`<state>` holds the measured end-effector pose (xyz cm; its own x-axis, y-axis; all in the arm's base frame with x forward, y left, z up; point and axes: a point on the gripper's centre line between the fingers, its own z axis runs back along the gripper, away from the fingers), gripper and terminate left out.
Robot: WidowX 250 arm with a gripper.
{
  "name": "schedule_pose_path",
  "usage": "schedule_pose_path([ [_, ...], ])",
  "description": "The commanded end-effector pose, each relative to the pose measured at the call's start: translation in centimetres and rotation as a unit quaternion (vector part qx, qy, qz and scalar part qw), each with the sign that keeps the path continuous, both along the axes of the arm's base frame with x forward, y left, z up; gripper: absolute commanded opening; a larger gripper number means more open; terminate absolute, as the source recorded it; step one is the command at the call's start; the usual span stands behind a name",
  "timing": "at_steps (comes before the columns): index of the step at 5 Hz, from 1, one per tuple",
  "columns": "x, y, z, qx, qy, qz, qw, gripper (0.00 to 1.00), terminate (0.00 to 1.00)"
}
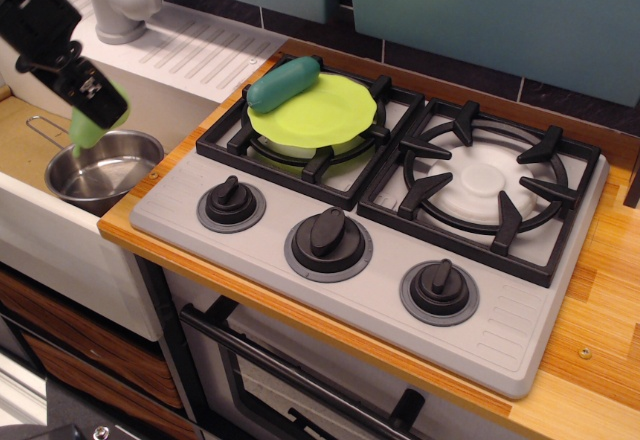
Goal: Put cucumber on plate and pear in pot or pan in sink
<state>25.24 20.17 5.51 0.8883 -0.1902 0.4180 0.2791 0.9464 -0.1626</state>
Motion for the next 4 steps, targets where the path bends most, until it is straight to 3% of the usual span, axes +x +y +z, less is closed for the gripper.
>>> schedule_pose_path([
  [1,0.1,1.0,-1.4,0.004,-0.051,-0.003,0.9987,0.0,0.0],
  [4,-0.5,0.8,-0.1,0.031,-0.053,0.004,0.9981,0.0,0.0],
])
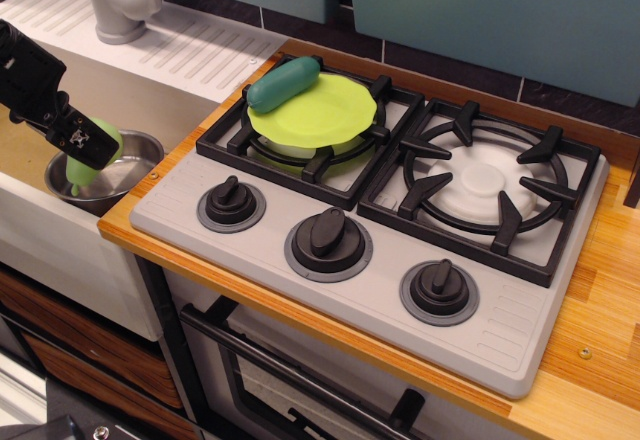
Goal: Put cucumber on plate and pear in pot or pan in sink
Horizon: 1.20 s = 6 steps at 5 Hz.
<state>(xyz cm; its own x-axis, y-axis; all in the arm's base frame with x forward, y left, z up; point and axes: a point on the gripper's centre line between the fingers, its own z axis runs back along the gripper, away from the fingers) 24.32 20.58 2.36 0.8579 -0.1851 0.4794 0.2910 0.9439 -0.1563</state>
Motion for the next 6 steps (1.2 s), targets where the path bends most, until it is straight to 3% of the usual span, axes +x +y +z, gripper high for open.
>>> schedule_pose_path([
  [1,0.1,-0.2,3.7,0.044,-0.018,0.012,0.9988,1.0,0.0],
  [3,-0.2,-0.9,4.7,0.048,-0.008,0.008,0.9988,1.0,0.0],
  [4,-0.2,-1.2,5.8,0.063,0.011,0.006,0.9979,1.0,0.0],
  [5,0.1,-1.8,7.5,0.104,0.033,0.01,0.9939,1.0,0.0],
  [6,0.5,-2.6,9.0,0.117,0.053,0.017,0.9915,1.0,1.0],
])
